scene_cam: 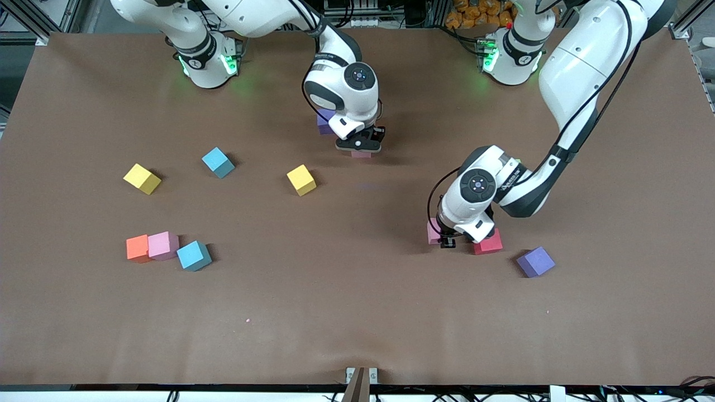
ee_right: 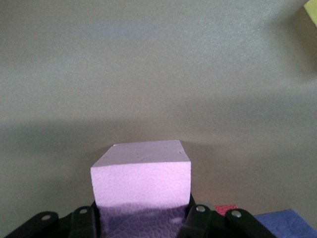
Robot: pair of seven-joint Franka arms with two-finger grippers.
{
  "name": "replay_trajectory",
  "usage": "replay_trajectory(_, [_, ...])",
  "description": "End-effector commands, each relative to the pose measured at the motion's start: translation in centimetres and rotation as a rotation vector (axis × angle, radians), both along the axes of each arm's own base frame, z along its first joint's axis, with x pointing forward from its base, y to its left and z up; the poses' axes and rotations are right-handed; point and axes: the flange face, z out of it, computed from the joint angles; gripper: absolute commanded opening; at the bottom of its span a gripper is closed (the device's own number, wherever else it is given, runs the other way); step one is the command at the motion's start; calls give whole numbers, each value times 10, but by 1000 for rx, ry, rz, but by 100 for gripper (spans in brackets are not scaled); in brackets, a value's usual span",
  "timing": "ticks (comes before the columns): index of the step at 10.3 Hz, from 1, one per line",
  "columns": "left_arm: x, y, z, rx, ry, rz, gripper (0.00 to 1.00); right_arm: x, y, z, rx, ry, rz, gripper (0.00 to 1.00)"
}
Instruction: Form number 2 with 11 blocks
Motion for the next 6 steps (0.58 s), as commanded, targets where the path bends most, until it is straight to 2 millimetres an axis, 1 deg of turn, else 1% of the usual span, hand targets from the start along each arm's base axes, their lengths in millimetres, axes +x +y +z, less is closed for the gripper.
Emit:
replay_trajectory(1, [-2, -10, 11, 15, -33, -144, 9, -4, 2, 1, 2, -11, -18, 12])
replay_trajectory(2, [-2, -10, 12, 17, -34, -198, 10, -4, 2, 0, 0, -9, -20, 33])
replay_trajectory(3, [-4, -14, 13, 12, -35, -254, 10, -3, 1, 0, 0, -8, -24, 65])
replay_trajectory(4, [-4, -16, 14, 11, -37, -301, 10, -2, 0, 0, -2, -9, -26, 100])
replay_trajectory(6, [-7, -21, 17, 4, -38, -391, 10, 2, -1, 8, 1, -13, -37, 100])
